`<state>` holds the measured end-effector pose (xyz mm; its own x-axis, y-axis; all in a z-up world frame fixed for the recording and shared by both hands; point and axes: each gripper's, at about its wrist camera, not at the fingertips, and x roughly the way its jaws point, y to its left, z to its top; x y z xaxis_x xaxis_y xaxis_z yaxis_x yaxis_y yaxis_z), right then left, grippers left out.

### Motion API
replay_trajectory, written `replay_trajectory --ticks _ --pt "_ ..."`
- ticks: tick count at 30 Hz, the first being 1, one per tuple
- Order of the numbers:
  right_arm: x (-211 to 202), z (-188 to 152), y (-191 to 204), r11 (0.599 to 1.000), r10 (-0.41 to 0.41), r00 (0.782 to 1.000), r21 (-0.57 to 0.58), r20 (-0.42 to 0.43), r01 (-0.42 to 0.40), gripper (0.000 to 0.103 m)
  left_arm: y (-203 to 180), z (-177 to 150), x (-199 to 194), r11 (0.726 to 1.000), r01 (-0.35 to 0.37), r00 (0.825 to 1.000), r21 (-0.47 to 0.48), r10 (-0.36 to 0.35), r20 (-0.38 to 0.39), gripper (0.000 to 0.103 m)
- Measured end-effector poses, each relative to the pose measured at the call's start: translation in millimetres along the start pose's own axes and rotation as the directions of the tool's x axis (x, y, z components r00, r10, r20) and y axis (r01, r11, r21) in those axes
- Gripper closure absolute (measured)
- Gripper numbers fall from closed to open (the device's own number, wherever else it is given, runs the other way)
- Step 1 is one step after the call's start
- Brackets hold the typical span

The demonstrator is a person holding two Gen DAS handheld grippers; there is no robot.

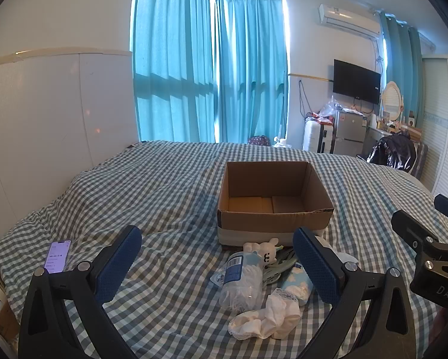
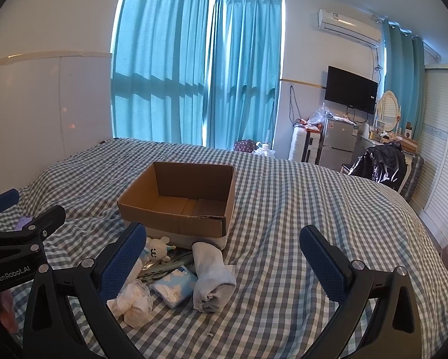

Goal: Organize objects

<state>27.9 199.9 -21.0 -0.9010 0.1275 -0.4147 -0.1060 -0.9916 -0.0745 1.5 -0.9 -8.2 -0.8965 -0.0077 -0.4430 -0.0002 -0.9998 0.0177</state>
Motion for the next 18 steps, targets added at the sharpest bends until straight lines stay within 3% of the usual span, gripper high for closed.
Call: replay_trajectory --ticks 18 --pt "-0.2 -1.6 1.0 1.000 0.030 1.000 0.010 -0.008 -0.030 0.000 0.3 0.0 -0.6 0.999 0.030 1.000 0.014 -0.030 0.001 0.000"
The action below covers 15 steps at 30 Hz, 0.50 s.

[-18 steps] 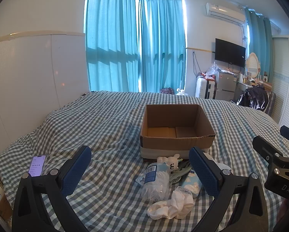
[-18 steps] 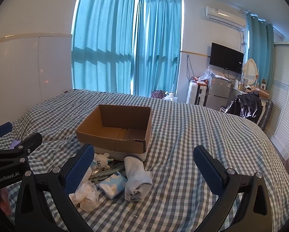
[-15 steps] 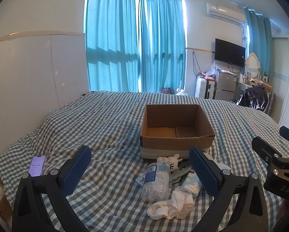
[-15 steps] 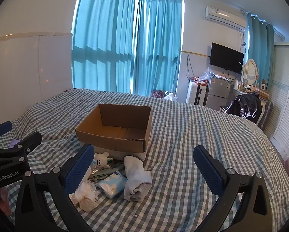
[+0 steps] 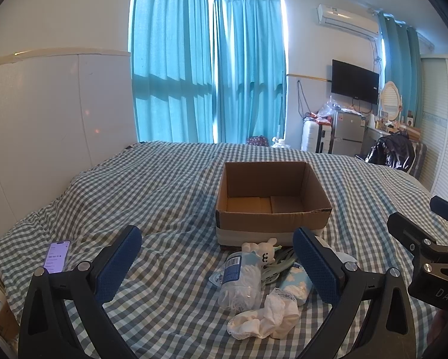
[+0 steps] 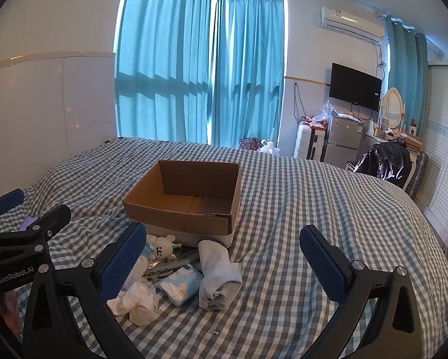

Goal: Organize objects

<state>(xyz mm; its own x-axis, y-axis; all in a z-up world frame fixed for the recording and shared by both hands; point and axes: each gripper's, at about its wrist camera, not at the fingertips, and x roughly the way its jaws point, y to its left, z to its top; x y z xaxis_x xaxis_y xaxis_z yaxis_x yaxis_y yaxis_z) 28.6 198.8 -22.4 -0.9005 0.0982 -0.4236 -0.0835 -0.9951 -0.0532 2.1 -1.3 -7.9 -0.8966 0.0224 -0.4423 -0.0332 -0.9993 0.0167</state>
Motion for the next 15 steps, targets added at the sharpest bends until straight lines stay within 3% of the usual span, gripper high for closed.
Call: replay_trajectory --ticks 15 --pt "-4.6 4.9 2.3 1.000 0.016 1.000 -0.007 0.001 -0.016 0.000 2.3 4.5 -2.6 1.000 -0.001 1.000 -0.012 0.001 0.001 0.000"
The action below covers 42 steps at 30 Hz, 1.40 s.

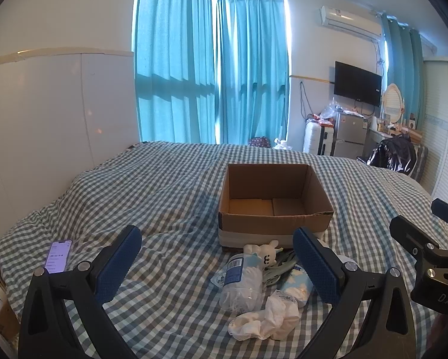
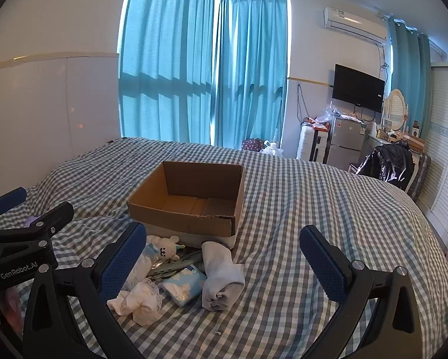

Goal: Organize objects

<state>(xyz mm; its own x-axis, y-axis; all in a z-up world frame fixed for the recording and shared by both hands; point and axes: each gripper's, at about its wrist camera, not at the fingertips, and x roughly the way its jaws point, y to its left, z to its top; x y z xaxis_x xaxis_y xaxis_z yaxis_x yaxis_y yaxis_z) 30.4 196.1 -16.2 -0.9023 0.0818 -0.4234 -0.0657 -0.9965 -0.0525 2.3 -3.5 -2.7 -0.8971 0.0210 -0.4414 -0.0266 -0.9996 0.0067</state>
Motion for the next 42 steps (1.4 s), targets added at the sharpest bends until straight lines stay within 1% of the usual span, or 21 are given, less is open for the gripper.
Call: replay_trajectory --ticks 4,10,16,19,22,24,28,30,32,34,35,37,38,39,40,41,42 --pt "-0.6 0.3 -0.6 1.000 0.002 1.000 0.000 -0.003 -0.002 0.000 -0.2 -1.2 1.3 1.000 0.009 1.000 0.001 -0.009 -0.006 0.000" --pt "6.2 -4.2 -1.1 1.000 0.007 0.999 -0.004 -0.031 -0.008 0.000 -0.9 -10.0 12.3 1.000 0.013 0.999 -0.001 -0.013 -0.046 0.000" --pt "28.0 -18.1 -4.5 1.000 -0.002 0.995 0.002 -0.097 0.003 0.000 -0.9 -29.4 35.9 1.000 -0.014 0.992 0.022 0.017 -0.122 0.000" --pt "42.6 -28.0 -5.9 1.000 -0.016 0.990 0.004 -0.144 0.017 0.000 -0.8 -42.6 51.5 0.999 -0.023 0.985 0.035 0.029 -0.173 0.001" --pt "57.5 -39.3 -8.8 1.000 -0.015 0.983 0.006 -0.185 0.016 0.000 -2.4 -57.3 65.7 0.999 -0.012 0.973 0.035 0.020 -0.231 0.001" --pt "67.6 -47.6 -11.4 1.000 -0.020 0.977 0.006 -0.211 0.022 0.001 -7.5 -68.1 74.5 0.999 0.010 0.963 0.035 0.000 -0.271 0.001" --pt "94.2 -68.4 -15.8 0.999 -0.041 0.956 -0.001 -0.290 0.043 0.004 -25.0 -86.3 85.0 0.997 0.056 0.942 0.056 -0.035 -0.334 0.002" --pt "104.8 -78.1 -18.2 0.999 -0.042 0.948 0.001 -0.316 0.044 0.006 -36.1 -96.3 89.4 0.993 0.090 0.929 0.075 -0.057 -0.365 0.002" --pt "113.2 -84.9 -18.8 0.999 -0.043 0.940 -0.003 -0.337 0.044 0.008 -47.6 -102.4 95.4 0.989 0.109 0.917 0.103 -0.060 -0.393 0.003" --pt "120.0 -88.6 -19.4 0.999 -0.036 0.935 0.001 -0.353 0.039 0.008 -51.2 -107.2 99.7 0.987 0.120 0.909 0.109 -0.065 -0.411 0.008" --pt "124.9 -90.1 -19.9 0.999 -0.028 0.933 0.005 -0.359 0.033 0.008 -53.0 -112.7 104.8 0.986 0.131 0.900 0.106 -0.073 -0.430 0.010" --pt "129.6 -91.3 -19.1 1.000 -0.021 0.931 0.014 -0.364 0.028 0.008 -53.5 -118.4 110.4 0.985 0.141 0.889 0.099 -0.082 -0.451 0.021" --pt "134.4 -92.2 -18.6 1.000 -0.013 0.929 0.017 -0.369 0.021 0.009 -53.6 -121.7 115.3 0.984 0.149 0.880 0.092 -0.090 -0.467 0.024" --pt "137.0 -95.1 -17.7 1.000 -0.008 0.928 0.018 -0.371 0.016 0.010 -53.1 -123.3 117.8 0.984 0.156 0.875 0.087 -0.097 -0.474 0.031" --pt "141.3 -96.7 -16.6 1.000 0.000 0.925 0.020 -0.379 0.009 0.012 -53.1 -124.8 119.5 0.983 0.164 0.870 0.078 -0.107 -0.482 0.036" --pt "145.2 -98.4 -15.8 1.000 0.007 0.921 0.022 -0.391 0.001 0.017 -52.7 -126.8 120.8 0.983 0.175 0.864 0.063 -0.123 -0.489 0.037" --pt "148.7 -100.5 -14.7 1.000 0.015 0.917 0.026 -0.399 -0.005 0.022 -52.5 -127.5 121.1 0.982 0.177 0.863 0.059 -0.126 -0.489 0.039"
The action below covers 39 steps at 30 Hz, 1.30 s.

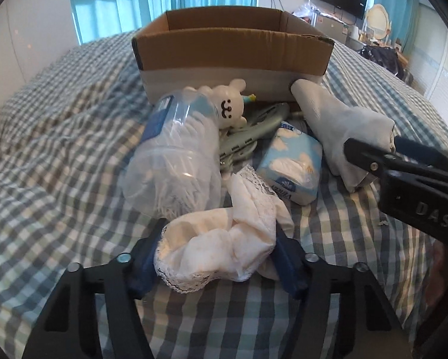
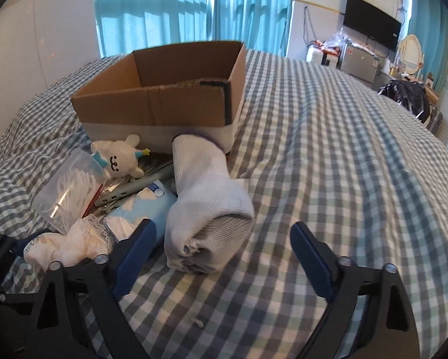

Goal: Organize objects
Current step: 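Grasp the white lace cloth with the left tool while the right tool grasps the grey sock, then carry the lace cloth and grey sock into the box and open both tools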

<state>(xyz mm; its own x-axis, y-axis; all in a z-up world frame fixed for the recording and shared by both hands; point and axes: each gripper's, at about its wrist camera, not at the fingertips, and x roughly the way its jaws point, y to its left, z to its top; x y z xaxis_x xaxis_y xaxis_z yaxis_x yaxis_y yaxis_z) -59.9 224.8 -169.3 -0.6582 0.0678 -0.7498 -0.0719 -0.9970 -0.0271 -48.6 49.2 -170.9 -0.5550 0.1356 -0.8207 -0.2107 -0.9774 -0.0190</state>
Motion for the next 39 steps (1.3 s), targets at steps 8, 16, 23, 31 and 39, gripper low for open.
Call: replay_trajectory --ticks 8,16,23,31,39 --pt "0.4 -11.0 6.9 0.999 0.022 0.999 -0.027 -0.035 -0.023 0.056 -1.0 0.1 -9.8 0.999 0.029 1.000 0.012 -0.029 0.007 0.073" --pt "-39.3 -14.6 6.4 0.999 0.025 1.000 -0.025 0.017 -0.025 0.061 -1.5 0.7 -35.5 0.999 0.038 0.999 0.006 -0.038 0.038 0.082" --pt "-81.9 -11.1 11.2 0.999 0.020 0.996 -0.034 0.086 -0.017 0.062 1.4 5.8 -73.4 1.000 0.030 0.993 0.008 -0.030 0.117 0.083" --pt "-130.4 2.0 20.8 0.998 0.030 0.983 -0.060 0.182 -0.020 0.062 12.1 20.5 -109.4 1.000 0.012 0.977 -0.010 -0.010 0.211 0.083" --pt "-160.4 39.7 34.2 0.995 0.032 0.961 -0.096 0.273 -0.006 0.062 20.0 60.4 -133.6 1.000 -0.010 0.950 -0.016 0.014 0.312 0.083"
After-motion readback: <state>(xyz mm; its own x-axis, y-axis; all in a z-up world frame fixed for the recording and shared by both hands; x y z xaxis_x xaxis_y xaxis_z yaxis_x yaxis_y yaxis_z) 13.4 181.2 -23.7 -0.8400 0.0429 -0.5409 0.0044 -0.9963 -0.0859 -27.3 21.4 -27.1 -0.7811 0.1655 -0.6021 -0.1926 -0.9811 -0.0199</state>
